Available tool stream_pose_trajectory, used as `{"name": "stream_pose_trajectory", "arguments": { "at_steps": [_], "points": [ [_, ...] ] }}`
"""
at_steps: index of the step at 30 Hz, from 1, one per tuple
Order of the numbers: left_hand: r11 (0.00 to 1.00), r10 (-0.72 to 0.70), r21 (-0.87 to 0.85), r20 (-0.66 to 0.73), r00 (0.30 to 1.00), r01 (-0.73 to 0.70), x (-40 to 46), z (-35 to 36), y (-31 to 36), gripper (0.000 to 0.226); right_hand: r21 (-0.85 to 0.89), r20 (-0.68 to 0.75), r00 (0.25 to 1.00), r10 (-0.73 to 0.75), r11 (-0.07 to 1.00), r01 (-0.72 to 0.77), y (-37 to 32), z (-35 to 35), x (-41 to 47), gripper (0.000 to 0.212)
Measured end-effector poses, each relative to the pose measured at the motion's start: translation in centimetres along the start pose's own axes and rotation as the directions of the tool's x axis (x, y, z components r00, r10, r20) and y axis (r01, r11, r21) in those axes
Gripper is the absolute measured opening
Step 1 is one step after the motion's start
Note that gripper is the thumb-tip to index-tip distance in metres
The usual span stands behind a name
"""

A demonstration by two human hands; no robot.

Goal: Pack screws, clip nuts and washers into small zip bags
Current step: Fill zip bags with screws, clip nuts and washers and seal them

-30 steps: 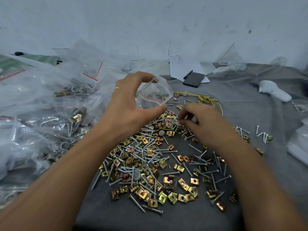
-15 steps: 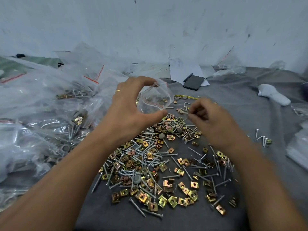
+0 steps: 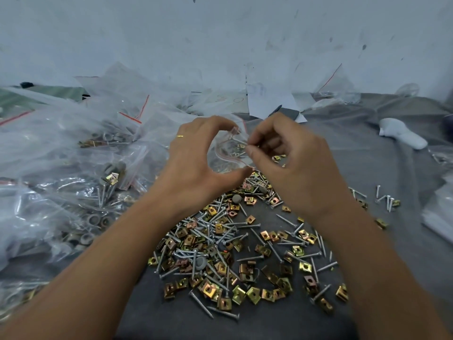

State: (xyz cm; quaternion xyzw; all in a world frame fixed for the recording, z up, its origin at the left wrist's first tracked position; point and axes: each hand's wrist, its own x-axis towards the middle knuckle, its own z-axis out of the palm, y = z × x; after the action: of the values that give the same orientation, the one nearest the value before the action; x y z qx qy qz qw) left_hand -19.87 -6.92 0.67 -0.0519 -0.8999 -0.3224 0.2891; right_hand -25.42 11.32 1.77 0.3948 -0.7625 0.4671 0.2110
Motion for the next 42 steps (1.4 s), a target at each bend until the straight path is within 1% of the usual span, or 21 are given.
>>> {"name": "stream_pose_trajectory", "arguments": {
  "at_steps": [4, 8, 10, 12, 13, 15, 16, 17, 18, 20, 21, 23, 25, 27, 30, 33, 37, 42],
  "points": [
    [1.0, -0.019, 0.015, -0.004, 1.0, 0.019, 0.2, 0.0, -0.1, 0.059, -0.026, 0.005, 1.0, 0.031, 0.999, -0.031, 0.5, -0.2, -0.2, 0.013],
    [1.0, -0.018, 0.004, -0.031, 0.999, 0.019, 0.2, -0.1, -0.2, 0.06, -0.006, -0.009, 0.999, 0.053, 0.999, -0.054, 0.7, -0.4, -0.1, 0.013],
    [1.0, -0.01, 0.019, -0.023, 1.0, 0.01, 0.2, -0.2, -0.1, 0.061, -0.005, -0.004, 0.999, 0.05, 0.999, -0.05, 0.5, -0.1, 0.0, 0.012],
    [0.999, 0.002, 0.04, -0.005, 1.0, -0.001, 0.2, -0.2, -0.1, 0.061, 0.046, -0.011, 0.998, 0.061, 0.997, -0.06, 0.4, 0.3, 0.0, 0.009],
    [0.999, 0.004, 0.045, -0.004, 1.0, -0.003, 0.2, -0.3, -0.2, 0.06, 0.093, -0.027, 0.996, 0.083, 0.992, -0.081, 0.4, 0.4, 0.0, 0.009],
    [0.999, 0.0, 0.046, -0.012, 1.0, 0.001, 0.1, -0.4, -0.4, 0.058, 0.151, -0.113, 0.983, 0.144, 0.98, -0.126, 1.1, 0.1, 0.0, 0.011],
    [0.999, -0.008, 0.04, -0.018, 1.0, 0.009, 0.1, -0.5, -0.6, 0.056, 0.123, -0.162, 0.973, 0.166, 0.981, -0.147, 1.7, -0.2, 0.0, 0.01],
    [0.999, -0.018, 0.032, -0.028, 0.999, 0.019, 0.1, -0.6, -0.8, 0.053, 0.058, -0.179, 0.967, 0.184, 0.983, -0.176, 2.5, -0.4, -0.1, 0.009],
    [0.999, -0.029, 0.021, -0.042, 0.999, 0.03, 0.2, -0.7, -1.0, 0.051, -0.029, -0.141, 0.969, 0.204, 0.977, -0.21, 3.3, -0.6, -0.2, 0.007],
    [0.999, -0.045, -0.007, -0.067, 0.997, 0.045, 0.2, -0.8, -1.1, 0.049, -0.214, 0.037, 0.96, 0.278, 0.941, -0.264, 4.8, -0.5, -0.6, 0.009],
    [0.999, -0.048, -0.02, -0.076, 0.996, 0.047, 0.3, -0.9, -1.0, 0.048, -0.278, 0.126, 0.941, 0.313, 0.922, -0.269, 5.3, -0.4, -0.8, 0.013],
    [0.998, -0.047, -0.037, -0.084, 0.995, 0.044, 0.3, -1.1, -0.9, 0.045, -0.361, 0.27, 0.902, 0.337, 0.904, -0.23, 5.9, 0.0, -0.9, 0.023],
    [0.998, -0.047, -0.038, -0.084, 0.995, 0.043, 0.2, -1.2, -0.9, 0.043, -0.412, 0.352, 0.871, 0.341, 0.893, -0.183, 5.9, 0.4, -1.0, 0.03],
    [0.998, -0.052, -0.036, -0.083, 0.995, 0.049, 0.2, -1.2, -0.9, 0.044, -0.449, 0.377, 0.853, 0.362, 0.877, -0.173, 5.9, 0.9, -1.0, 0.029],
    [0.997, -0.063, -0.041, -0.083, 0.995, 0.059, 0.2, -1.1, -0.9, 0.043, -0.486, 0.351, 0.852, 0.389, 0.853, -0.19, 6.0, 1.3, -0.9, 0.024],
    [0.997, -0.062, -0.045, -0.085, 0.994, 0.058, 0.2, -1.1, -0.9, 0.043, -0.477, 0.319, 0.86, 0.397, 0.852, -0.217, 6.1, 1.4, -0.9, 0.019],
    [0.998, -0.06, -0.042, -0.088, 0.994, 0.057, 0.2, -1.2, -0.9, 0.043, -0.4, 0.287, 0.865, 0.412, 0.872, -0.282, 6.1, 1.5, -1.0, 0.014],
    [0.998, -0.059, -0.031, -0.095, 0.994, 0.057, 0.2, -1.3, -1.2, 0.042, -0.27, 0.156, 0.88, 0.448, 0.877, -0.398, 6.5, 1.1, -1.2, 0.013]
  ]
}}
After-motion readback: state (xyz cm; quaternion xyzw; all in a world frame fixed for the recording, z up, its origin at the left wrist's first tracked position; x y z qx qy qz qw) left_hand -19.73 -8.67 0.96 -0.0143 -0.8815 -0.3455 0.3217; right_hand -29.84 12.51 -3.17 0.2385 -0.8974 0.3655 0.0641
